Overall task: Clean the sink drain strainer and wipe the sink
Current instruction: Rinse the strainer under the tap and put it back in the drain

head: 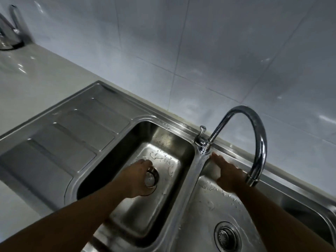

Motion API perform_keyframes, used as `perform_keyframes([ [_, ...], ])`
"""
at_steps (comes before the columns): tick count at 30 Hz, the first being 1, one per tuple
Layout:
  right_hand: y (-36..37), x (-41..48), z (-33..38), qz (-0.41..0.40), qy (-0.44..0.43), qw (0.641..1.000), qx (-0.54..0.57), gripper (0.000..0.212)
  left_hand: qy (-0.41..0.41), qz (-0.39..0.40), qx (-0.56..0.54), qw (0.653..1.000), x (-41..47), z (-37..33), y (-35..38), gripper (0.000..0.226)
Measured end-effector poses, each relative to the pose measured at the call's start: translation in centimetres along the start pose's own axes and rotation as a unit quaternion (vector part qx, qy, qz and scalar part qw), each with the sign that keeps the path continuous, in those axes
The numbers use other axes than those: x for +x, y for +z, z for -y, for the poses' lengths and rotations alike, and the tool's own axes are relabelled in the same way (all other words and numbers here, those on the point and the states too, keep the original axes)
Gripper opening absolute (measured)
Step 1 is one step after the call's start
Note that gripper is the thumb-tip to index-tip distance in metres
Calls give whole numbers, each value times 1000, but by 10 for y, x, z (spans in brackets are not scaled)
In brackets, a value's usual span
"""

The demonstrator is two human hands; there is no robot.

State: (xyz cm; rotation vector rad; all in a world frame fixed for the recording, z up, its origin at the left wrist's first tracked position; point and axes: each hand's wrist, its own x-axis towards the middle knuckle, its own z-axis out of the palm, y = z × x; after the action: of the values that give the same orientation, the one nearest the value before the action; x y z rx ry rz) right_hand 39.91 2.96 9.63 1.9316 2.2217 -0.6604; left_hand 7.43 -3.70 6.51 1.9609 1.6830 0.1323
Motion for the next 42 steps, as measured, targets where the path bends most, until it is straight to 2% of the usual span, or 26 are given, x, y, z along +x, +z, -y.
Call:
perform_keyframes([
  [5,23,6,-4,-32,43,998,17,107,-45,36,8,998,31,51,36,90],
  [12,64,21,0,-99,64,992,50,119,-62,60,7,996,57,72,77,82],
  [19,84,33,16,-160,109,980,36,114,-52,65,33,996,65,78,93,73],
  [25,86,36,19,-161,130,977,48,113,-43,93,68,992,68,80,94,102],
  [29,86,36,19,-166,129,977,36,111,-41,99,77,991,70,79,94,109],
  [42,85,36,15,-157,121,980,14,112,-13,105,118,987,71,83,99,97],
])
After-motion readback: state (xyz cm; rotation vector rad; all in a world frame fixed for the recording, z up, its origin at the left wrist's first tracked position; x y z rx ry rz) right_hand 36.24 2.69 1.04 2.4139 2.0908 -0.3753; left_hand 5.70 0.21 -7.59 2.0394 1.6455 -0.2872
